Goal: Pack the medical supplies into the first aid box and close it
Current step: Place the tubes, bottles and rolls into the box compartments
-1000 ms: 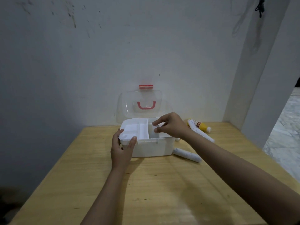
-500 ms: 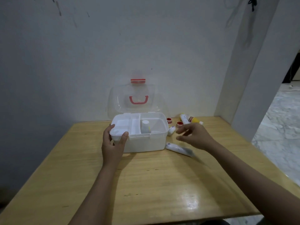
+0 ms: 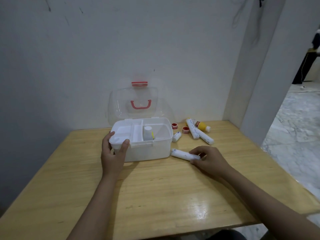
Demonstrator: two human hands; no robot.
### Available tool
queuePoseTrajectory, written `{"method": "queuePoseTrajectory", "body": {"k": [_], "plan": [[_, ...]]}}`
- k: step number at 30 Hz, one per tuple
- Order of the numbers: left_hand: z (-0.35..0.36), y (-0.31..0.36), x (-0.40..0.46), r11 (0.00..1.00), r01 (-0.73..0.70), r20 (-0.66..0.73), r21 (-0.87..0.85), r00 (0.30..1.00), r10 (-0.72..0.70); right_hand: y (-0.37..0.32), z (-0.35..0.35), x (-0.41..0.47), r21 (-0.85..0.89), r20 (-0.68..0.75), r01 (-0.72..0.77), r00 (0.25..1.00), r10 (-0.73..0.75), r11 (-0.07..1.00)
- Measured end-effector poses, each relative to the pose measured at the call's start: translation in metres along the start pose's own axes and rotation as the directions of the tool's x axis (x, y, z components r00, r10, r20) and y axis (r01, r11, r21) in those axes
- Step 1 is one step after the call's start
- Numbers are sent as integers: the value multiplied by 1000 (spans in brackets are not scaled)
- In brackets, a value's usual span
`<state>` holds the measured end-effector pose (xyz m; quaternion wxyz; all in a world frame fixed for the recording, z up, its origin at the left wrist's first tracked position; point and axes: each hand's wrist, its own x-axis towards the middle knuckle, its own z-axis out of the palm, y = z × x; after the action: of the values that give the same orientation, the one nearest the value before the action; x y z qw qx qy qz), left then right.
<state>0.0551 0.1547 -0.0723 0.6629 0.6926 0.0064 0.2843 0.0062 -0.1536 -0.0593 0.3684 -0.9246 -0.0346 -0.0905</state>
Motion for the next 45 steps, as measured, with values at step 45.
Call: {"method": "queuePoseTrajectory", "body": {"k": [45], "plan": [[-3,4,-2,999,37,28,-18,999,-36,-165,58,162,49,300,236,923,-240,970]]}}
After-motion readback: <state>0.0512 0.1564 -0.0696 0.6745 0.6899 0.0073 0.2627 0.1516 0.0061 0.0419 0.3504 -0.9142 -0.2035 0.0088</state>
